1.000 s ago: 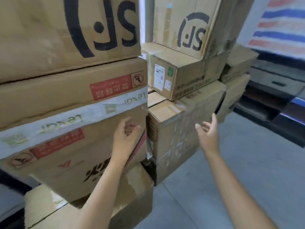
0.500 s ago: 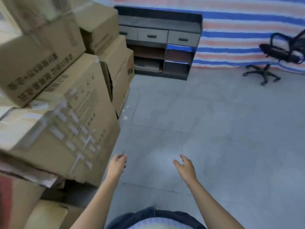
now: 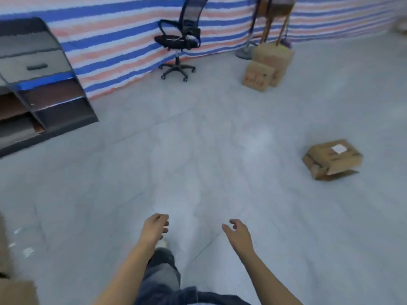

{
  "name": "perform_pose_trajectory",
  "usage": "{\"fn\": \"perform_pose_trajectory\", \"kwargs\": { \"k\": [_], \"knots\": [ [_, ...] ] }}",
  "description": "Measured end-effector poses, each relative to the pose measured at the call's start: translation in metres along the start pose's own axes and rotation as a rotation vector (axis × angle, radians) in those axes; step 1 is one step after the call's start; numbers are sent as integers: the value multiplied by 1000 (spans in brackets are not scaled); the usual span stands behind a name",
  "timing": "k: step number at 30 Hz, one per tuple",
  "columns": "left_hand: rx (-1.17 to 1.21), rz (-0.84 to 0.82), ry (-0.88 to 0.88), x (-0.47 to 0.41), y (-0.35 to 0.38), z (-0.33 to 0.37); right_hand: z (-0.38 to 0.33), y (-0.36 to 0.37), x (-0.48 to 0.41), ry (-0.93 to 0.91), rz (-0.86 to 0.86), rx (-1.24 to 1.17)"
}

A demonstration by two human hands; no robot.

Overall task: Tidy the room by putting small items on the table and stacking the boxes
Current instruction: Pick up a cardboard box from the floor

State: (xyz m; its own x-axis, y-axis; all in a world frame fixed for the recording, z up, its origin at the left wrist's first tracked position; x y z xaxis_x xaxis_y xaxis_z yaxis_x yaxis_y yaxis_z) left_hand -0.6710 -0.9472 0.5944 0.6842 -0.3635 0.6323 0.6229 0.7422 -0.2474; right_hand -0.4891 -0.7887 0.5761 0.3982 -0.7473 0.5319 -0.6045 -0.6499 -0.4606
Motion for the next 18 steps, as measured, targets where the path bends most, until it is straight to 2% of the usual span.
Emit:
{"fn": "perform_pose_trajectory", "kwargs": {
  "k": [3,6,9,12,18],
  "knots": [
    [-63,-107,36,-24,32,31,3,-20,-17,73,124,-54],
    [-99,-171,63,-56,45,58,-3,-20,-41,111,166,-86],
    [-77,-149,60,-101,40,94,-25,-22,-73,137,193,-99],
    [-21,-107,58,-153,36,146,-62,-40,-112,134,296,-134],
    [21,-129,129,-234,54,237,-141,-58,-195,118,383,-226]
  ]
}}
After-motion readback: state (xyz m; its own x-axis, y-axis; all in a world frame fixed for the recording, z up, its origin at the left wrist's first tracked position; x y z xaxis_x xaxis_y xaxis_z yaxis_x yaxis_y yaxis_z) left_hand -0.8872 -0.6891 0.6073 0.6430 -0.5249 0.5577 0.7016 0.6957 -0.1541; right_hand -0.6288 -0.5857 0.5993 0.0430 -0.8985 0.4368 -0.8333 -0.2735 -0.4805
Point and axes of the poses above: each hand's wrist, its own x-axis away from the middle knuckle, its own y-axis out of the palm, z = x × y, the point moved 4 cm from there along -x, towards the middle knuckle, and after that the axes turned 4 degrees about -x, right-handed, at the moved point
